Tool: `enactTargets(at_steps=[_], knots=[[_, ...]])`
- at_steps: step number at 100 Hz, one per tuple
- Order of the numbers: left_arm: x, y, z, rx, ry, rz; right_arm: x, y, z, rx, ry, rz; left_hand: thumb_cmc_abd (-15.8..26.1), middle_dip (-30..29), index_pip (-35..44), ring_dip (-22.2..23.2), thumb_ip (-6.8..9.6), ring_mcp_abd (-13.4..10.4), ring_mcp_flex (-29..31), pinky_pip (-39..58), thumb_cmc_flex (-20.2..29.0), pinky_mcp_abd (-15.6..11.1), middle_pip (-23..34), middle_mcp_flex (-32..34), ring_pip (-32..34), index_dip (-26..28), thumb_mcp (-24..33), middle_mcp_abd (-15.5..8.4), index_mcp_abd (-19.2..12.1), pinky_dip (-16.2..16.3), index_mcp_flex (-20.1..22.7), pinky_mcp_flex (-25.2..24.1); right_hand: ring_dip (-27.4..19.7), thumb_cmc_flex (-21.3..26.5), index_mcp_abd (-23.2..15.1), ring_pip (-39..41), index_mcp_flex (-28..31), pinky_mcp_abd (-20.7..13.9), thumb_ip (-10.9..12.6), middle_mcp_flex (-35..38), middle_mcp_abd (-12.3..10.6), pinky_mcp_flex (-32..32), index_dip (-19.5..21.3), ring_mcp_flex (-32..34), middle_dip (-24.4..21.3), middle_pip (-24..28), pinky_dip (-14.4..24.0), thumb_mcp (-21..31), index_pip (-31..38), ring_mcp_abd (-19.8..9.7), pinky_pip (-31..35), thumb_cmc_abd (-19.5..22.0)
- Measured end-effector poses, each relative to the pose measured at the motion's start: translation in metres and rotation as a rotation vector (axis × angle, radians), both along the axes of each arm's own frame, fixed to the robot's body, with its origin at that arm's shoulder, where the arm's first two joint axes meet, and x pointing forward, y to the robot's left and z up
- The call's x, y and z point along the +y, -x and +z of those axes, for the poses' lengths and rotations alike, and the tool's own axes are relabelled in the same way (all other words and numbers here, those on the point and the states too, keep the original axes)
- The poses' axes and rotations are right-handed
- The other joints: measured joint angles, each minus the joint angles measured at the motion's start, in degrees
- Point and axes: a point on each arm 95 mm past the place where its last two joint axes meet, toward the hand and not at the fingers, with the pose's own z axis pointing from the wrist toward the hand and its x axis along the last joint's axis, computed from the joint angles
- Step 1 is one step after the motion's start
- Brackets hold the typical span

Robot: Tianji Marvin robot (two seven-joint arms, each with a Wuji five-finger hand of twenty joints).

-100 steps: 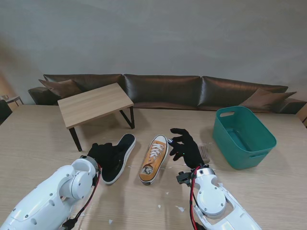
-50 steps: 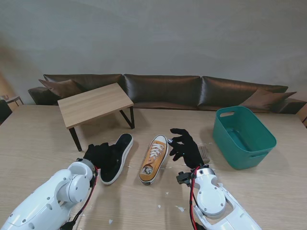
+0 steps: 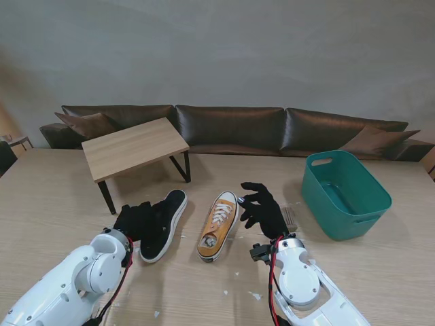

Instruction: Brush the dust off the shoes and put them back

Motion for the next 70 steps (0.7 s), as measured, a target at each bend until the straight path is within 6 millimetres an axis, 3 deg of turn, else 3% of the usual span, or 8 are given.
enactTargets(at_steps=[22,70], knots=[[0.0015,0.0006,-0.0015,-0.004,0.014,0.004,0.0000,0.0000,-0.0006,0.004,0.002,0.001,-0.1,-0.9,-0.3,-0.7,0.00,1.3,0.0,-1.4,-0.9,1.2,0.0,0.0,-0.9,-1.6,0.1,1.2,0.0,-0.6,-1.0,0.4,0.0,0.0,0.0,0.0,0.0,0.0,0.0,0.0,0.0,0.0,0.0,0.0,0.0,0.0,0.0,0.0,0.0,0.0,0.0,0.0],[0.0079,0.0024,0.0022,-0.026,0.024,-0.008,-0.0002,-0.0002,-0.0014,0.007,0.003,0.001,-6.0,-1.6,-0.4,-0.8,0.00,2.0,0.1,-2.1,-1.8,2.1,0.0,0.0,-1.0,-2.1,3.2,1.8,-0.1,-0.6,-1.5,0.8,0.0,0.0,0.0,0.1,0.0,0.0,0.0,0.0,0.0,0.0,0.0,0.0,0.0,0.0,0.1,0.0,0.0,0.0,0.0,0.0]])
